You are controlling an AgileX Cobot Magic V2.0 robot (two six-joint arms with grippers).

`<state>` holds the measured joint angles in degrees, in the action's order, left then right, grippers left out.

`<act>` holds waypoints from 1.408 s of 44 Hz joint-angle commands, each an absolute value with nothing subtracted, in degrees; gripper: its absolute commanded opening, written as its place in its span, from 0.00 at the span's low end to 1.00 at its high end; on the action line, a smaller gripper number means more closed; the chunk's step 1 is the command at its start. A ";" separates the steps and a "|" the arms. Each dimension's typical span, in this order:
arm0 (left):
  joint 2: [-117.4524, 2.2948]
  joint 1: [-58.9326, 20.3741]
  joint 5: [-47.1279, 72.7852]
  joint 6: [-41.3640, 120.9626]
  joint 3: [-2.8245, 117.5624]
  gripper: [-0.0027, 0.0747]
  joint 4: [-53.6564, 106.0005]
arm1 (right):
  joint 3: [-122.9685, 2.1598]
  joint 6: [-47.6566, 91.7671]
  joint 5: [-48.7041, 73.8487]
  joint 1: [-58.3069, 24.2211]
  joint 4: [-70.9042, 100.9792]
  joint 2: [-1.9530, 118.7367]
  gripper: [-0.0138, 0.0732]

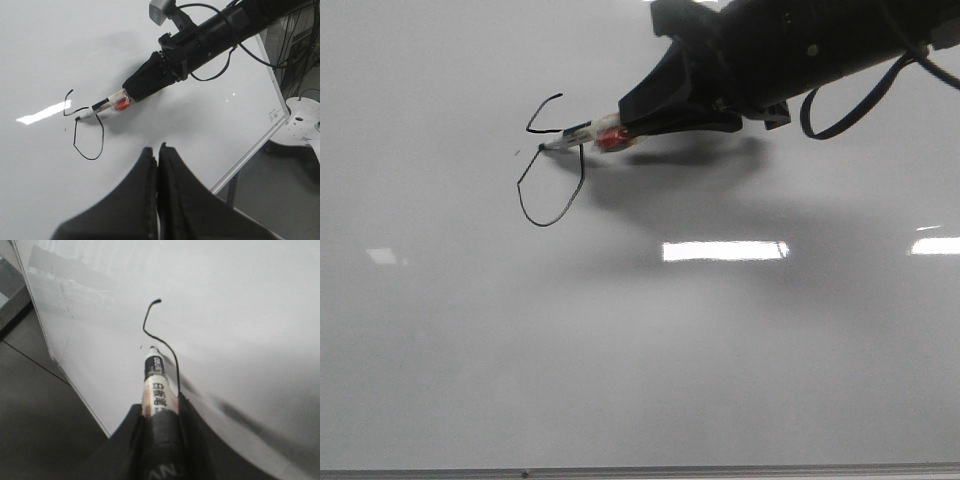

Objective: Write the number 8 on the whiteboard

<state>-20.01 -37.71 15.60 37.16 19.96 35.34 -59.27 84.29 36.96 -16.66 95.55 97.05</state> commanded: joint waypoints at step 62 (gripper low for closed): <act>-39.73 -37.70 42.91 45.42 40.62 0.55 28.16 | -68.49 88.29 51.39 -41.68 56.19 77.99 0.08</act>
<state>-38.70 -37.71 44.55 43.17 38.34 25.29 -65.53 87.67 51.47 -39.48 53.71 80.28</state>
